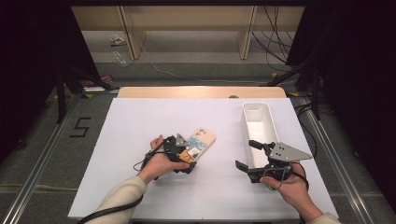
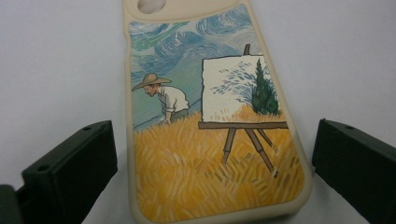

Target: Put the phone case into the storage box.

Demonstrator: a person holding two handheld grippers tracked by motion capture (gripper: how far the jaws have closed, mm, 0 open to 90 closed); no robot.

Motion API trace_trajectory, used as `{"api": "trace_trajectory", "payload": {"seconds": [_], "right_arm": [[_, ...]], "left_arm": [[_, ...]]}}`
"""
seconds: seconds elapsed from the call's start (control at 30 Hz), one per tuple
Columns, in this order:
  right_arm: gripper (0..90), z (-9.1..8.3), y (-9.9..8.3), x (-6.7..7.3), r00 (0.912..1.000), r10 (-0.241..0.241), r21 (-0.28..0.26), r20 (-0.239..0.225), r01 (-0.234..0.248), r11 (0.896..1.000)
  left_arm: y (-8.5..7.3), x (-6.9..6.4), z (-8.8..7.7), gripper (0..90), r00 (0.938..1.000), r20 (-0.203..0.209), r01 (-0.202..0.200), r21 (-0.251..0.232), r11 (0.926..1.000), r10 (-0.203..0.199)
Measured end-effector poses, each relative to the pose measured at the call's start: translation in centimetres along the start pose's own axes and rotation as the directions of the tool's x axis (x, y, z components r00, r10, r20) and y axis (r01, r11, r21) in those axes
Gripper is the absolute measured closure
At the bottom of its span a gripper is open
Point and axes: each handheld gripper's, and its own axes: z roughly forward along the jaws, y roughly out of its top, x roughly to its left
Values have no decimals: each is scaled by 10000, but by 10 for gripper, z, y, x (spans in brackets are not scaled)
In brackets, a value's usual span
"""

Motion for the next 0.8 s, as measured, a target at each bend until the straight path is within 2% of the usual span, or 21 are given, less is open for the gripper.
{"api": "trace_trajectory", "payload": {"seconds": [0.3,0.63,0.8], "right_arm": [[124,0,0,0,10000,11,5,-6,-11,10000],[123,0,0,0,10000,2,18,-40,-2,10000],[124,0,0,0,10000,5,14,-47,-5,10000]], "left_arm": [[0,2,4,0,10000,-44,87,57,9999,-86],[-1,5,4,33,9992,220,337,143,9993,-340],[-1,5,3,43,9990,295,335,159,9993,-340]]}}
